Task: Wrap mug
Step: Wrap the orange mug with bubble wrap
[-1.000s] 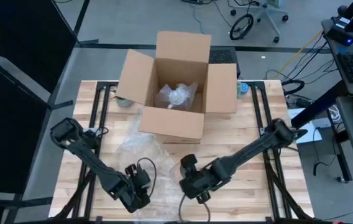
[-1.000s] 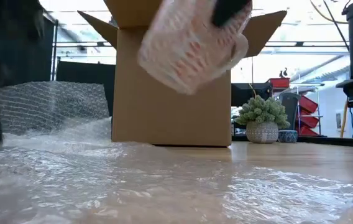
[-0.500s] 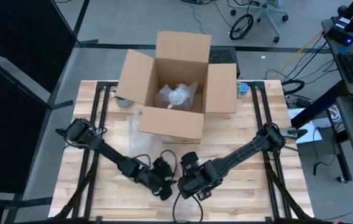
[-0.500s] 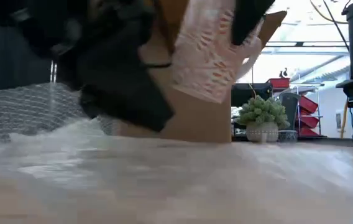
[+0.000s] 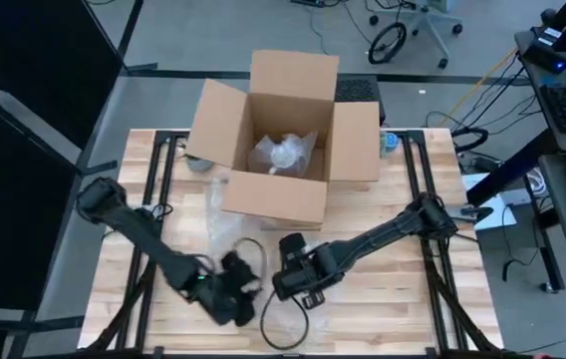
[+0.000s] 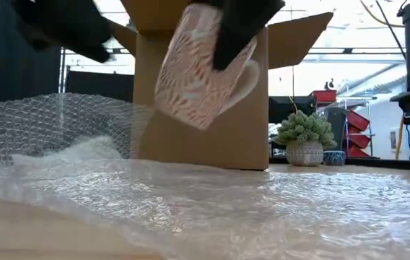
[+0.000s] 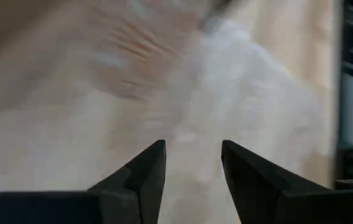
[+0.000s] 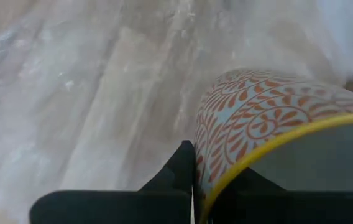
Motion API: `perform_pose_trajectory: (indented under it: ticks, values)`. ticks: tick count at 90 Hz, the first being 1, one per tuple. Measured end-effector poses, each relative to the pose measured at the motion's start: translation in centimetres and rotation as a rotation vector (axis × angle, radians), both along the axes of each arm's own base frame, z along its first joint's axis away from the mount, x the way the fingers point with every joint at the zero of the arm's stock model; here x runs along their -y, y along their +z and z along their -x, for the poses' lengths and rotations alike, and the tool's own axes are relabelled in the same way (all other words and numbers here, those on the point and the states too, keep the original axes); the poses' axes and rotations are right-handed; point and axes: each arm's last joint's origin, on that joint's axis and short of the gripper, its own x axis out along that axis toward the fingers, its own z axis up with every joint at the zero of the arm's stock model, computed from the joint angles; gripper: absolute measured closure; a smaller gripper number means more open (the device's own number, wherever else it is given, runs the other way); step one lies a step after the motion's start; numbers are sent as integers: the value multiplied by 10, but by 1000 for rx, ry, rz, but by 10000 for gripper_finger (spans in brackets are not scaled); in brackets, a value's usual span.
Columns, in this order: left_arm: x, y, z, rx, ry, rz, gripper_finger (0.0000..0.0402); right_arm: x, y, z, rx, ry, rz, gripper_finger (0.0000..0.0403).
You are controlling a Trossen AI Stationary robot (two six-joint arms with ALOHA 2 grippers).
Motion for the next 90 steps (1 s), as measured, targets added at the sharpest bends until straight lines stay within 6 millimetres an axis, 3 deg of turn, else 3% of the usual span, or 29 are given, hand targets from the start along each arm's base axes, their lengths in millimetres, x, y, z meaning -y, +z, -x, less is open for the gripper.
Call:
perform_pose_trajectory:
  ticks: [16,23,43,67,80,90]
  values:
    - [-4,-12,26,-96,113,-37,256,13,-31,-14,-85,-25,-23,400]
    - [-3,-28,25,-88,124,-23,256,16,-41,-17,-112,-33,-8,398]
    - [0,-70,18,-58,138,15,256,17,-43,-20,-90,-66,-16,377]
    - [6,-105,8,-149,124,47,256,15,-41,-27,-26,-70,-51,282]
    - [8,-109,6,-148,122,53,256,15,-39,-24,-36,-71,-54,223]
    - [9,-109,6,-150,120,60,256,17,-21,-17,-23,-106,-76,193]
